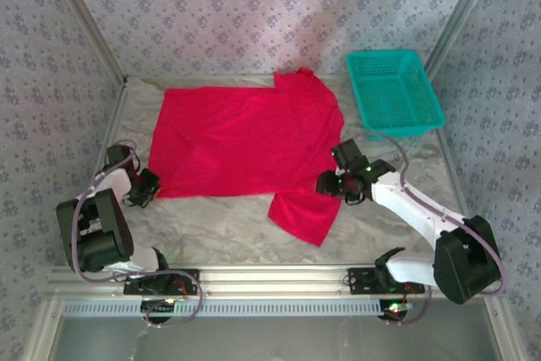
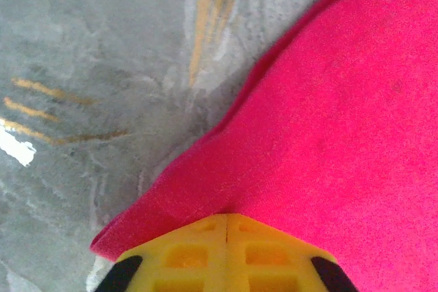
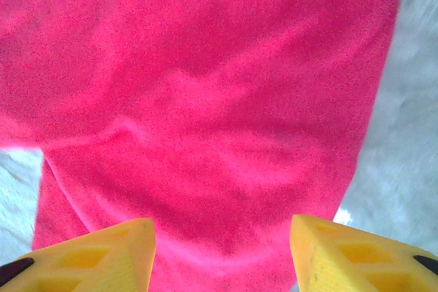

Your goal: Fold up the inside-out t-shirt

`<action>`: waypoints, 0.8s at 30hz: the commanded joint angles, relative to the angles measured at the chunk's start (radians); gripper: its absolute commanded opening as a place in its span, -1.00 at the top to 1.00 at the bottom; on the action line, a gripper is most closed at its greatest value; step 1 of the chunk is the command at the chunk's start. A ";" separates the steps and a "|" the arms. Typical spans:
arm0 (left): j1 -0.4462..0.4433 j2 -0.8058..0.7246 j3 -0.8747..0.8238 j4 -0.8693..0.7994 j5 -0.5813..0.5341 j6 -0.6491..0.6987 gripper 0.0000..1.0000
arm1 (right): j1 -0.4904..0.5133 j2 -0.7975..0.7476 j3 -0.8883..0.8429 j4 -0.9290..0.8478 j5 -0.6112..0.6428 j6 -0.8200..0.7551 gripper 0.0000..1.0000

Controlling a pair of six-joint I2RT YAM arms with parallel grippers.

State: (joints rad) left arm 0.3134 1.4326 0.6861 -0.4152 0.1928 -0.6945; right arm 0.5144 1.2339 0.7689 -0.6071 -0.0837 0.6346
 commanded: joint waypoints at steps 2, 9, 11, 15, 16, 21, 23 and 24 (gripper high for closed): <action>0.002 -0.047 -0.005 -0.006 -0.018 0.008 1.00 | 0.107 -0.044 -0.062 -0.065 -0.044 0.093 -0.08; 0.001 -0.100 0.037 -0.078 -0.034 0.022 1.00 | 0.259 -0.052 -0.106 -0.069 -0.011 0.178 -0.08; 0.001 -0.124 0.059 -0.122 -0.045 0.032 1.00 | 0.285 -0.053 -0.107 -0.084 0.010 0.184 -0.11; 0.005 -0.160 0.059 -0.174 -0.058 0.033 0.11 | 0.292 -0.059 -0.109 -0.097 0.027 0.182 -0.16; 0.007 -0.167 0.049 -0.170 -0.058 0.028 -0.08 | 0.291 -0.060 -0.107 -0.097 0.026 0.179 -0.16; 0.026 -0.130 0.012 -0.123 -0.039 0.008 -0.18 | 0.279 -0.058 -0.084 -0.104 0.011 0.161 -0.17; 0.029 -0.099 0.013 -0.108 -0.037 0.007 -0.10 | 0.273 -0.058 -0.079 -0.114 0.011 0.153 -0.17; 0.029 -0.089 0.011 -0.103 -0.042 0.006 -0.04 | 0.272 -0.058 -0.078 -0.119 0.010 0.151 -0.17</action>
State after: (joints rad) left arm 0.3355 1.3128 0.7116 -0.5243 0.1486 -0.6857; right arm 0.7940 1.1889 0.6701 -0.6788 -0.0895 0.7937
